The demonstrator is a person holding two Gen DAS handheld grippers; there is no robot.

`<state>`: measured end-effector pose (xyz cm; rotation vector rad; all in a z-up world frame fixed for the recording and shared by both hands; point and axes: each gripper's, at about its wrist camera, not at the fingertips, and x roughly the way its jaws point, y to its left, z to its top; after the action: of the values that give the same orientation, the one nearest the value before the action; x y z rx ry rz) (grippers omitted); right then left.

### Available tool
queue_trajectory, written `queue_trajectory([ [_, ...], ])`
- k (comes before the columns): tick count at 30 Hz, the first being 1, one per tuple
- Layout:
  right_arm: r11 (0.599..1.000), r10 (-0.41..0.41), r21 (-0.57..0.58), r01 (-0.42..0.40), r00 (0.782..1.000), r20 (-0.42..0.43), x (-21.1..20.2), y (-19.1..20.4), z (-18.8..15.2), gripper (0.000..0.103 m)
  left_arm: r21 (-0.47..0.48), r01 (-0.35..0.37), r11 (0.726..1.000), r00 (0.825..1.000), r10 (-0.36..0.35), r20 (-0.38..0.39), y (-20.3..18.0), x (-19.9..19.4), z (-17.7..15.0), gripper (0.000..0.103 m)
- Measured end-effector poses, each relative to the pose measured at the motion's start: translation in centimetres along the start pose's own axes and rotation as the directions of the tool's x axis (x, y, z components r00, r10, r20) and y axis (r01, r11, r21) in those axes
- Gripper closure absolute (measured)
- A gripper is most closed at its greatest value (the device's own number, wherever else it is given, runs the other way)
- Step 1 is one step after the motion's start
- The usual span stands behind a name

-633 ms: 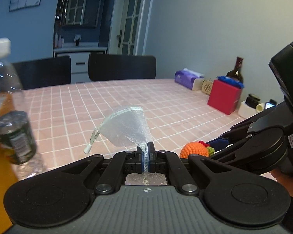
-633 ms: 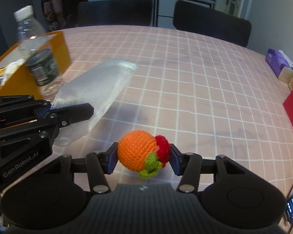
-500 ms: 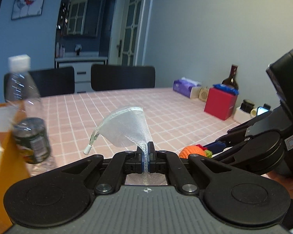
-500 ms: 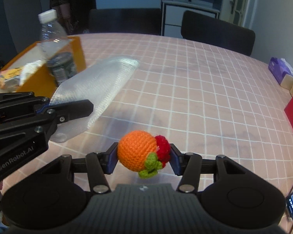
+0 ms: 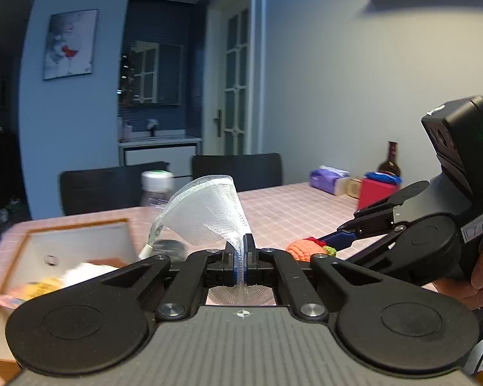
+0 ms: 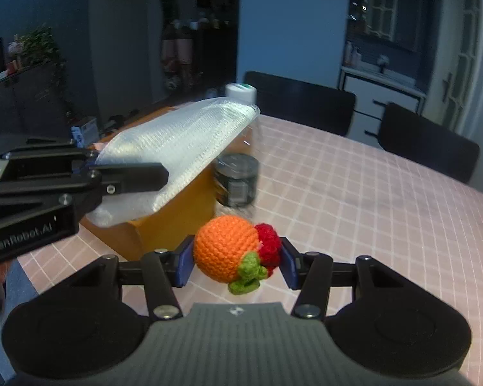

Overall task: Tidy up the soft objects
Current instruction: 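Lift the mesh bag and crocheted fruit and carry them over the box, then lower the mesh bag and crocheted fruit into the box and open both tools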

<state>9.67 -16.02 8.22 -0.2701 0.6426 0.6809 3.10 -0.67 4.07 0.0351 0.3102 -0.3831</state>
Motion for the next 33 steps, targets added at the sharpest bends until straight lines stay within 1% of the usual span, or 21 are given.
queue_trajectory([
  [4, 0.998, 0.027, -0.059, -0.025, 0.999, 0.024, 1.7, 2.3, 2.4, 0.050, 0.001, -0.036, 0.999, 0.999, 0.036, 0.015, 2.5, -1.6, 1.2, 0.100],
  [8, 0.994, 0.040, -0.106, -0.035, 0.998, 0.049, 3.6, 4.2, 4.8, 0.050, 0.051, -0.122, 0.991, 0.992, 0.120, 0.035, 4.2, -2.0, 2.4, 0.100],
  [10, 0.992, 0.058, -0.114, -0.052, 0.997, 0.048, 4.8, 5.2, 5.7, 0.050, 0.076, -0.151, 0.986, 0.988, 0.150, 0.030, 5.1, -1.7, 3.1, 0.100],
  [12, 0.990, 0.059, -0.131, -0.053, 0.997, 0.043, 6.5, 6.2, 6.8, 0.050, 0.091, -0.171, 0.981, 0.985, 0.170, 0.023, 6.2, -1.1, 3.6, 0.100],
  [16, 0.986, 0.060, -0.158, -0.055, 0.998, 0.026, 10.9, 7.3, 9.1, 0.050, 0.119, -0.200, 0.973, 0.979, 0.202, -0.008, 9.0, 0.6, 4.3, 0.101],
  [17, 0.984, 0.054, -0.173, -0.049, 0.998, 0.024, 11.8, 7.6, 9.5, 0.050, 0.122, -0.207, 0.971, 0.977, 0.211, -0.021, 9.8, 1.2, 4.4, 0.100],
  [20, 0.969, -0.021, -0.247, 0.029, 0.999, 0.034, 14.4, 8.5, 10.4, 0.050, 0.146, -0.229, 0.962, 0.970, 0.239, -0.052, 12.2, 2.4, 4.3, 0.100],
  [22, 0.949, -0.073, -0.305, 0.081, 0.997, 0.038, 16.3, 9.1, 10.8, 0.050, 0.156, -0.242, 0.958, 0.963, 0.257, -0.085, 13.9, 3.7, 4.1, 0.100],
  [25, 0.914, -0.144, -0.380, 0.143, 0.989, 0.025, 19.4, 9.6, 11.3, 0.050, 0.138, -0.239, 0.961, 0.955, 0.259, -0.145, 16.3, 5.9, 3.7, 0.100],
  [27, 0.906, -0.169, -0.395, 0.154, 0.986, -0.004, 21.2, 9.7, 11.7, 0.050, 0.118, -0.229, 0.966, 0.950, 0.249, -0.190, 17.8, 7.2, 3.1, 0.100],
  [31, 0.927, -0.164, -0.355, 0.123, 0.983, -0.087, 23.6, 8.8, 12.7, 0.050, 0.070, -0.233, 0.970, 0.928, 0.243, -0.281, 20.4, 9.5, 1.8, 0.100],
  [33, 0.927, -0.171, -0.355, 0.121, 0.979, -0.113, 24.7, 8.6, 13.1, 0.050, 0.026, -0.221, 0.975, 0.919, 0.217, -0.328, 21.7, 10.3, 1.1, 0.100],
])
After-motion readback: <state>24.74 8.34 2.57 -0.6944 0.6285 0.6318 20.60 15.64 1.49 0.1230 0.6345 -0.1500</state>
